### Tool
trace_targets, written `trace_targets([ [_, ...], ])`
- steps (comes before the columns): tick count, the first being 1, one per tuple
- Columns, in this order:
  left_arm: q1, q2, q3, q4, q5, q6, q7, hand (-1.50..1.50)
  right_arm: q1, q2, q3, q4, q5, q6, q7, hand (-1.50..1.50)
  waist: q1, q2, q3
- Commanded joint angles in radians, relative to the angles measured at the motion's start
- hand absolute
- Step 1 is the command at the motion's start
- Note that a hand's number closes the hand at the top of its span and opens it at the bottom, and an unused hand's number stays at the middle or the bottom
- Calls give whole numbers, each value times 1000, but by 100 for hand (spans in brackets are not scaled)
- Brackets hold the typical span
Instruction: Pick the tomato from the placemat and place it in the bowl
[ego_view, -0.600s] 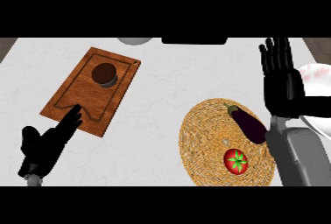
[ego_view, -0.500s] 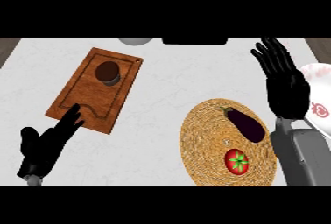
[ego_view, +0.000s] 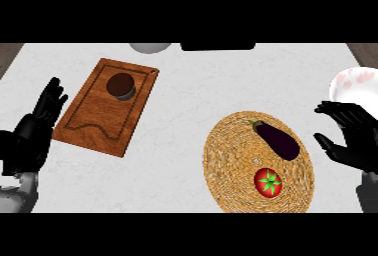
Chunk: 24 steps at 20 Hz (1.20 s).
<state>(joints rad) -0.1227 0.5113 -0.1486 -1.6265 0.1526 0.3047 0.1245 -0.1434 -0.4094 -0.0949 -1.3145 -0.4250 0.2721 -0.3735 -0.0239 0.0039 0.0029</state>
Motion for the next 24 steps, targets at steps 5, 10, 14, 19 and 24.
trace_targets([
  [5,-46,-37,-18,16,-60,37,14,0,137,-229,-30,63,189,307,-388,-150,12,-3,-1],
  [10,-105,-59,-19,45,-84,43,40,0,98,-332,24,-14,315,271,-305,-150,19,-3,-3],
  [14,-82,-58,-9,53,-87,36,24,0,95,-394,73,-197,406,196,-128,-150,16,-6,-5],
  [19,-113,-86,0,103,-103,29,-11,0,75,-401,157,-331,490,219,27,-150,18,-4,-5],
  [24,-92,-85,13,54,-107,-3,5,0,45,-357,228,-454,486,294,207,-150,25,-5,-4],
])
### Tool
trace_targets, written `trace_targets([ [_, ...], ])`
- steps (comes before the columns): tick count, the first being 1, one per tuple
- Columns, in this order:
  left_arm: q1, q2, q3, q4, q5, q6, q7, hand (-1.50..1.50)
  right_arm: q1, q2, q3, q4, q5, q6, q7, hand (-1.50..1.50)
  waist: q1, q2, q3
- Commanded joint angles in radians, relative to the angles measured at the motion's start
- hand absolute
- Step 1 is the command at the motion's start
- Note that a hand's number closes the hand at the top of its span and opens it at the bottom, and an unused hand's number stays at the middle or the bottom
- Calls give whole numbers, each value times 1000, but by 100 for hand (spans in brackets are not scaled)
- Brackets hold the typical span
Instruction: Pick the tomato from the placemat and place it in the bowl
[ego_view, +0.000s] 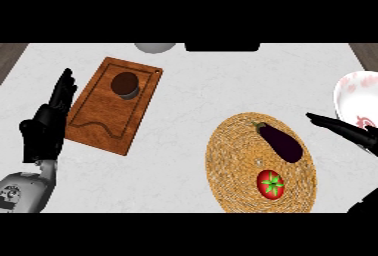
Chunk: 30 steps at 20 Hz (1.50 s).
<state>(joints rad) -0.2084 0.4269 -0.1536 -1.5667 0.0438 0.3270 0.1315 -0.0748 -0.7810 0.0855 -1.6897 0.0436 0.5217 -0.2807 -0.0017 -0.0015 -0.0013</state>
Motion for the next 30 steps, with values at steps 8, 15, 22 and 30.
trace_targets([
  [8,-38,-15,68,5,-9,-76,29,0,-50,101,143,-53,193,88,169,-150,5,2,1],
  [15,-31,-32,77,-46,-50,-70,88,0,-8,174,237,-104,330,97,340,-150,1,0,1],
  [22,-7,-94,110,-25,-93,-103,43,0,-4,259,227,-19,463,99,279,-150,0,1,1],
  [30,-7,-152,110,-67,-146,-102,85,0,-67,337,241,254,616,-12,68,-150,6,2,2],
])
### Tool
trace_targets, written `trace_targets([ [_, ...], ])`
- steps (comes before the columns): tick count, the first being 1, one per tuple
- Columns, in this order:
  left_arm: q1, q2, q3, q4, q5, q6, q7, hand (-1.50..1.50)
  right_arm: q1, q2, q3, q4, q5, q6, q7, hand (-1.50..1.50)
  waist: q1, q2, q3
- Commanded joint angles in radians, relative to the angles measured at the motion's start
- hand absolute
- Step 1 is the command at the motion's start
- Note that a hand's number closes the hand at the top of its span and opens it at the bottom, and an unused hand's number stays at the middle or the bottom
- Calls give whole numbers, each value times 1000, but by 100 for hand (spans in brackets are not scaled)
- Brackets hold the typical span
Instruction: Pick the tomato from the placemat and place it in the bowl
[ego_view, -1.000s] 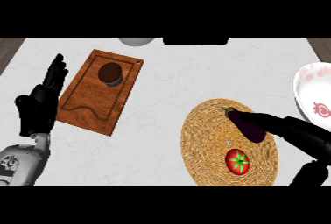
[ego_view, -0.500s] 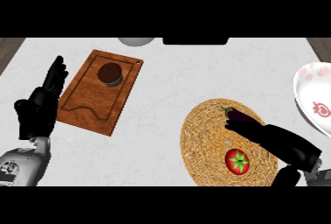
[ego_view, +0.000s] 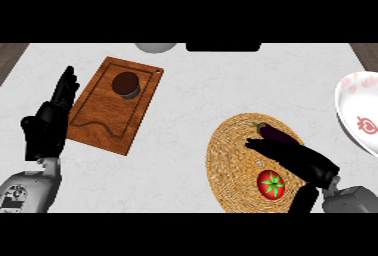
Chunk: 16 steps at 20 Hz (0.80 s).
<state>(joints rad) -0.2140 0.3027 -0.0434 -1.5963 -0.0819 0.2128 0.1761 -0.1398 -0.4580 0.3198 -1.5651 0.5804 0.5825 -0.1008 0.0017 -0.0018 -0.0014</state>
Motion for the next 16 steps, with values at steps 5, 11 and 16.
trace_targets([
  [5,36,-15,48,24,-9,-49,-70,0,-23,28,55,99,153,-47,-135,150,2,2,2],
  [11,64,-66,27,-9,-61,-31,-52,0,-55,105,36,164,220,-135,-194,150,2,2,1],
  [16,57,-61,61,-18,-64,-61,-51,0,0,103,-20,75,193,-91,-206,150,-1,1,1],
])
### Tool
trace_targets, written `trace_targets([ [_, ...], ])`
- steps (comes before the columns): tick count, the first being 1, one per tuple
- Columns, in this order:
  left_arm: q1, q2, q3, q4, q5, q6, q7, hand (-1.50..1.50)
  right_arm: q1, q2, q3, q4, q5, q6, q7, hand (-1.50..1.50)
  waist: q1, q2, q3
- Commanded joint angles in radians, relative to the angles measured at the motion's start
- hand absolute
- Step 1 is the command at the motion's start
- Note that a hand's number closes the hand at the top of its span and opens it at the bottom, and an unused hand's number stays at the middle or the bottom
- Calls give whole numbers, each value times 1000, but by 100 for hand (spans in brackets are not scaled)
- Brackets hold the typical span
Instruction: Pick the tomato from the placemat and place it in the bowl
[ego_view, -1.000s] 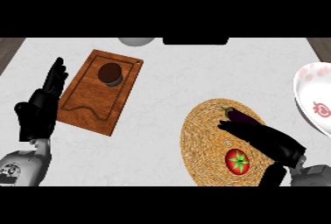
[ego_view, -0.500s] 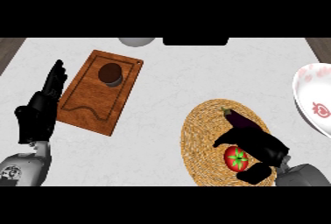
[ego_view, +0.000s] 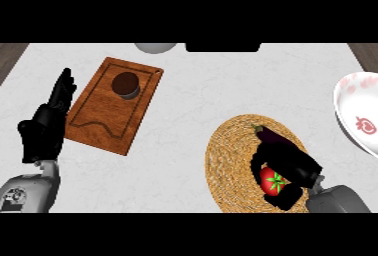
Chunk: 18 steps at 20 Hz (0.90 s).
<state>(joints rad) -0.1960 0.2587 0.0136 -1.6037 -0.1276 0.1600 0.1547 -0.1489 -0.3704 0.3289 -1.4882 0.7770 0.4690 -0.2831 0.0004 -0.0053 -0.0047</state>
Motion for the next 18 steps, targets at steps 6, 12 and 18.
trace_targets([
  [6,26,7,18,-43,-9,0,43,0,336,217,197,-284,196,-99,442,150,-27,-9,3],
  [12,4,-7,14,-7,-17,-11,16,0,499,263,422,-572,326,-137,608,150,-14,1,4],
  [18,-2,-5,20,-41,-10,-11,68,0,590,322,420,-816,263,-271,610,150,-20,-3,5],
])
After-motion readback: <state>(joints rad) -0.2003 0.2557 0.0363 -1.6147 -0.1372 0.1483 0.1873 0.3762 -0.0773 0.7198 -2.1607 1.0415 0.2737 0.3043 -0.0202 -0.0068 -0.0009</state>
